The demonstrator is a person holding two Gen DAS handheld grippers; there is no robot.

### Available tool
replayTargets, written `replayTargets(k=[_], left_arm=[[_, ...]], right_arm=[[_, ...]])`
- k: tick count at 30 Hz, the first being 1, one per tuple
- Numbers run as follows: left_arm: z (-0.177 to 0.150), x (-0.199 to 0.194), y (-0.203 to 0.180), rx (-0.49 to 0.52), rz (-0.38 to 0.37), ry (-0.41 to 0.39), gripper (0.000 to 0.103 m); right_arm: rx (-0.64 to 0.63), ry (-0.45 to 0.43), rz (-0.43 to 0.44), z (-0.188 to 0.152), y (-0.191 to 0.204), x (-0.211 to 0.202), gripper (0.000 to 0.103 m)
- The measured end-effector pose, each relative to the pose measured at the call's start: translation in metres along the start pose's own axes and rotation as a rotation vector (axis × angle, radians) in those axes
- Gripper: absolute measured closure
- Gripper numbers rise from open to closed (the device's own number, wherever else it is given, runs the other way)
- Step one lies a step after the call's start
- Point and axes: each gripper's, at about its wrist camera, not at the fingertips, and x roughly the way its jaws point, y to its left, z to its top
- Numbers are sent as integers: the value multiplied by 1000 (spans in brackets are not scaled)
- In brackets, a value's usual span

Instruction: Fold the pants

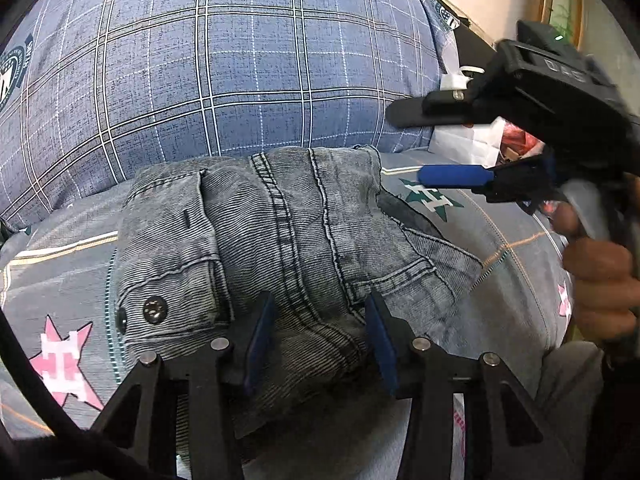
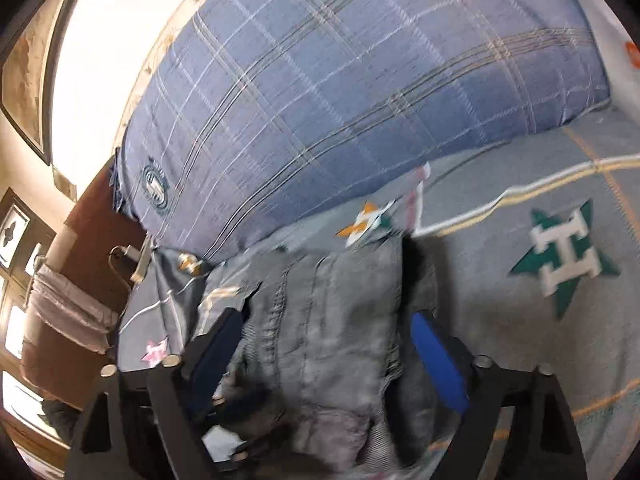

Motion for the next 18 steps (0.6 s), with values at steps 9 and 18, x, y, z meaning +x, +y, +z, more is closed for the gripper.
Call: replayTargets(k=[9, 18], left_arm=[[2, -1, -4, 19, 17, 10, 56], [8, -9, 17, -68, -26, 4, 55]], right_arm=[[28, 139, -57, -53, -8, 12, 60], [125, 198, -89, -54, -37, 19, 66]])
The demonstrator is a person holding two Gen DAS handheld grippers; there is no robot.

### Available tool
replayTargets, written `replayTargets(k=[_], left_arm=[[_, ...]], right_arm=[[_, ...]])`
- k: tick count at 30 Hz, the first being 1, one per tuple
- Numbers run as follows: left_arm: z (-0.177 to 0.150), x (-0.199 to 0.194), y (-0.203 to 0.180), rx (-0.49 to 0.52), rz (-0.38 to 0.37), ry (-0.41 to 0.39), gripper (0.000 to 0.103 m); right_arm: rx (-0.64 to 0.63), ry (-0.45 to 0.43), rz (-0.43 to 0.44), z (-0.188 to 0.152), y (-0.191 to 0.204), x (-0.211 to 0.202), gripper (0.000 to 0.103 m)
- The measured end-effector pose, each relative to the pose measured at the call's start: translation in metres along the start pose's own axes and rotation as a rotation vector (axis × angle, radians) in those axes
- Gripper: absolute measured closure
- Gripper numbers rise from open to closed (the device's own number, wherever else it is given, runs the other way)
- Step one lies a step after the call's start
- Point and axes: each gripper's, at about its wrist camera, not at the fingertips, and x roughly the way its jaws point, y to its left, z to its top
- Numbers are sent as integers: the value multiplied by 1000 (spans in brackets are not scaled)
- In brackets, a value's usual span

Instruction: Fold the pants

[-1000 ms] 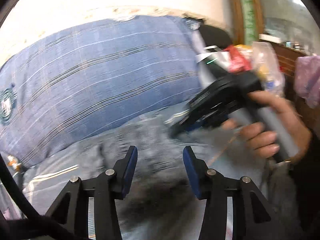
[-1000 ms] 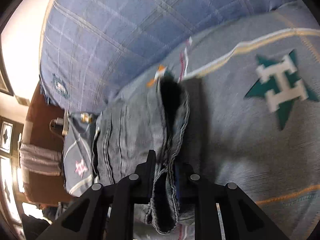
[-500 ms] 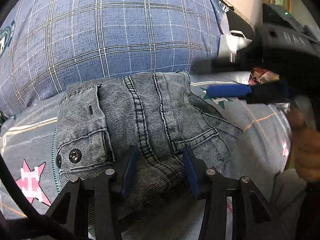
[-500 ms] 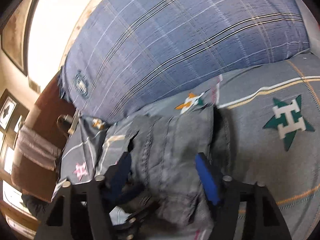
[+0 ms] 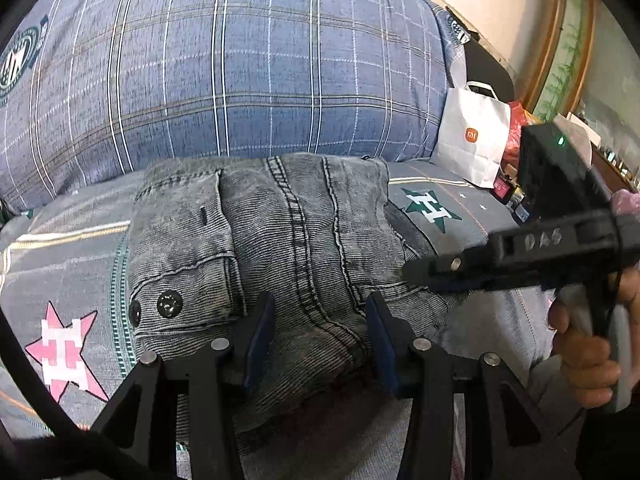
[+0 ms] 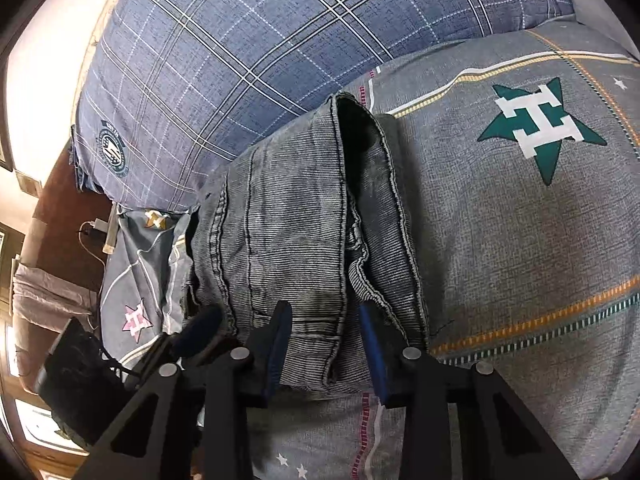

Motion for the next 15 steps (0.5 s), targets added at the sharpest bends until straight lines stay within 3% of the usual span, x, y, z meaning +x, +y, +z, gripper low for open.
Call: replayTargets(k=[3, 4, 5, 6, 12, 15], left_arm=[[-2, 6, -3, 16, 21, 11, 55], [-3, 7, -6, 32, 37, 10, 55], [-4, 8, -8, 44, 47, 6, 55], [-4, 7, -9, 47, 49, -2, 55], [2, -23, -3, 24, -9, -89, 54], [6, -37, 10, -30, 20, -156, 51]], right_arm=[[4, 56, 1, -2, -2, 14, 66], [-3, 49, -4, -2, -2, 13, 71], [-20, 42, -19, -3, 1, 12, 88], [-46, 22, -53, -3, 6, 12, 91], [-152, -98, -114, -8, 35, -26, 94], [-203, -100, -219, -12, 45, -30, 94]])
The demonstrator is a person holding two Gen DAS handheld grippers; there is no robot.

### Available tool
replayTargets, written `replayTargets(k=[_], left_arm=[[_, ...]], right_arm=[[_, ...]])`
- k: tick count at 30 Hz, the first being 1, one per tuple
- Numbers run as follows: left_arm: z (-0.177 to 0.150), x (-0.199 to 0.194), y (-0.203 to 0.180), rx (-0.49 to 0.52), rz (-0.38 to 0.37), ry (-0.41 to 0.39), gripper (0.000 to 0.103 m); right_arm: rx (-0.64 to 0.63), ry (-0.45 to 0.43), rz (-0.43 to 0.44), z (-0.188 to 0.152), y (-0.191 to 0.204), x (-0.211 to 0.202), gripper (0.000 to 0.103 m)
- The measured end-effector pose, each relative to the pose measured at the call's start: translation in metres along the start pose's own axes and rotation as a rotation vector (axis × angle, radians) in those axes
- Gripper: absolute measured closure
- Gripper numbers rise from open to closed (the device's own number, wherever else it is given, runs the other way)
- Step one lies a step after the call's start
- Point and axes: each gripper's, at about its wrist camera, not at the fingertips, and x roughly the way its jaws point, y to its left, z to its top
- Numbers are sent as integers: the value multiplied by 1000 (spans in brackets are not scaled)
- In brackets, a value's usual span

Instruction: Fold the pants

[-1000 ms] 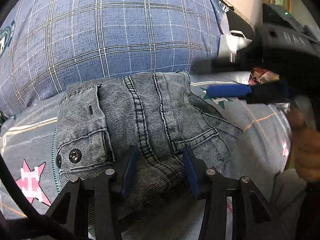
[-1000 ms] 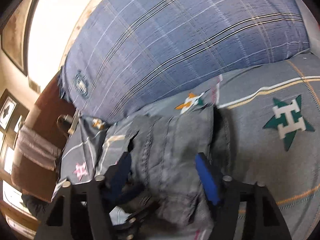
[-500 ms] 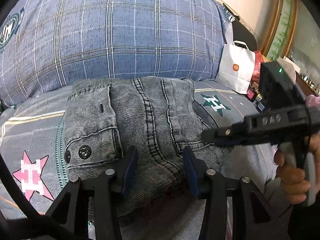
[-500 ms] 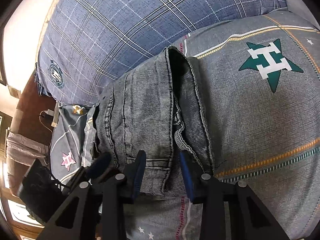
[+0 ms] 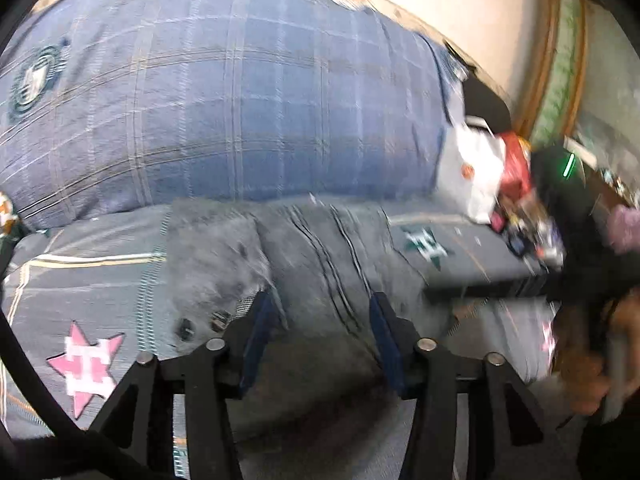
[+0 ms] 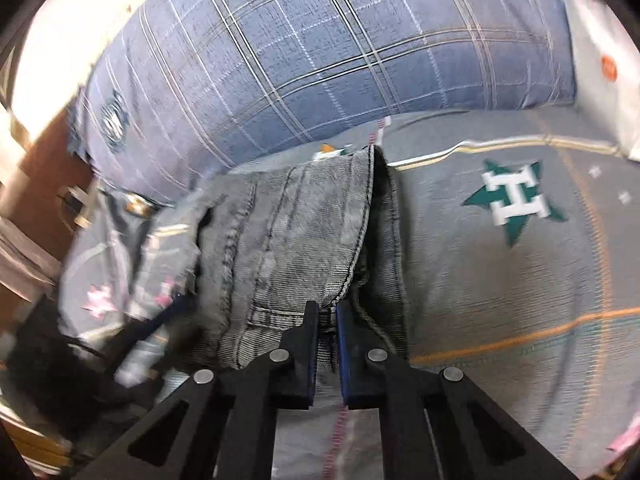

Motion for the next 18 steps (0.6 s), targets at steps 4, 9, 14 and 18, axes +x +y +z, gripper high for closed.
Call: replayTargets(k=[4, 9, 14, 18], left_arm=[[2, 10, 23, -74, 80, 32, 49], [14, 2, 66, -252, 84, 34, 39], [16, 6, 108, -398, 43, 130, 33], [7, 18, 124, -479, 8, 207, 33]], right_arm=[[-22, 141, -58, -9, -4, 50, 93], [13, 19, 99, 3, -9, 9, 90], [90, -213, 289, 8, -26, -28, 17], [112, -254, 230, 9, -34, -23, 11]])
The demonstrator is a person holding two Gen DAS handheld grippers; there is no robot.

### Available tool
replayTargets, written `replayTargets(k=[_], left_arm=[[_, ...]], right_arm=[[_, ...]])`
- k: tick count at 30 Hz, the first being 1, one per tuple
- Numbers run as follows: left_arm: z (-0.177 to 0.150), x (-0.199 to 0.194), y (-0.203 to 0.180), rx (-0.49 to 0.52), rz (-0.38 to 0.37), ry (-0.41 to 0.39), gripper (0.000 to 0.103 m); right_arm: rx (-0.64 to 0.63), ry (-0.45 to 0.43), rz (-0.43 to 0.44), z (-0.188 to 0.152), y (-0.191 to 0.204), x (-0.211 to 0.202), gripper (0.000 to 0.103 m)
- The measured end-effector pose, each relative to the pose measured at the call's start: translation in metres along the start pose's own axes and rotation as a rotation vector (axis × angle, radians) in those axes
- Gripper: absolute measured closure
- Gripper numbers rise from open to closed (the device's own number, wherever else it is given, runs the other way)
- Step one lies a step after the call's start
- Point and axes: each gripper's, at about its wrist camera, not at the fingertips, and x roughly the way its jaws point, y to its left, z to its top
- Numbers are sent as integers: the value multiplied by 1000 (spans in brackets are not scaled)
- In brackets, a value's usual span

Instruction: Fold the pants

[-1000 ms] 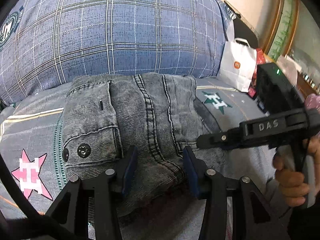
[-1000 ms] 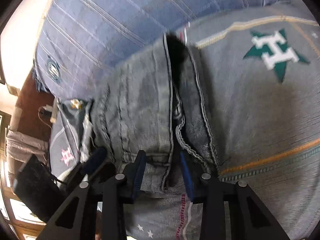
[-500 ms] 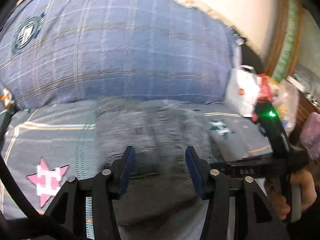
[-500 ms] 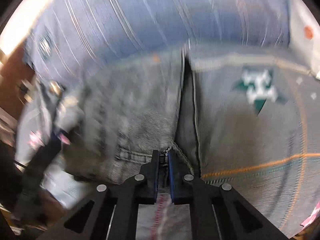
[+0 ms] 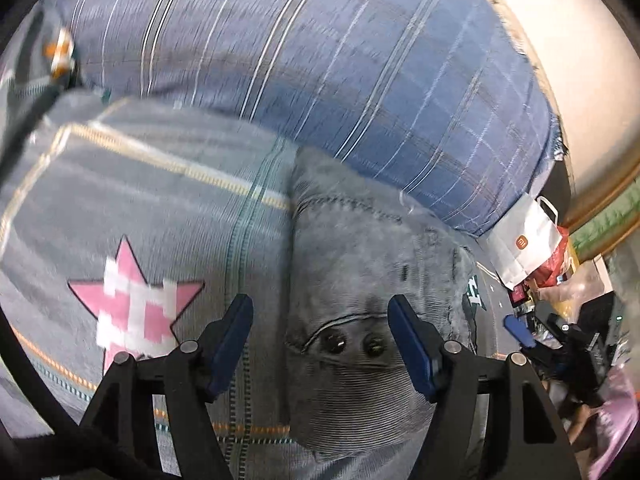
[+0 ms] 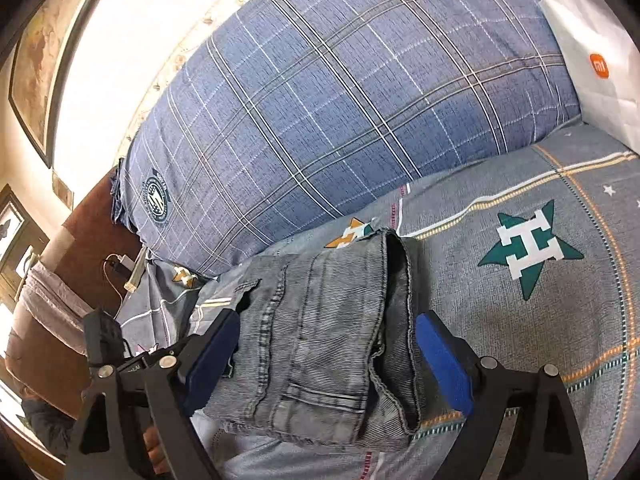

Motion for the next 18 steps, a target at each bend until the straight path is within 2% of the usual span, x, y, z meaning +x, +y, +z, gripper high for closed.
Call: replayTargets(k=[5, 7, 9, 10, 11, 12, 15, 18], left_arm=[[-4, 13, 12, -75, -42, 71, 33], [-5, 14, 12, -80, -58, 76, 34], [-6, 18, 7, -63, -71, 90, 52], [-7, 23, 4, -53, -69, 105, 53], [-7, 25, 1, -45, -65, 115, 53], [-9, 26, 0, -36, -51, 114, 53], [-9, 31, 2, -47, -48, 112, 49], [-11, 49, 16, -148, -94, 161, 46]], right_arm=[[138, 108, -15, 8, -27, 41, 15], [172, 144, -10, 3, -35, 59, 27], [191, 218, -16, -1, -38, 73, 46], [179, 241, -54, -2, -37, 79, 52], [161, 268, -110, -6, -38, 83, 53], [164, 282, -119, -8, -40, 85, 53], [209, 281, -76, -9, -48, 85, 52], [247, 284, -52, -10, -56, 88, 52]])
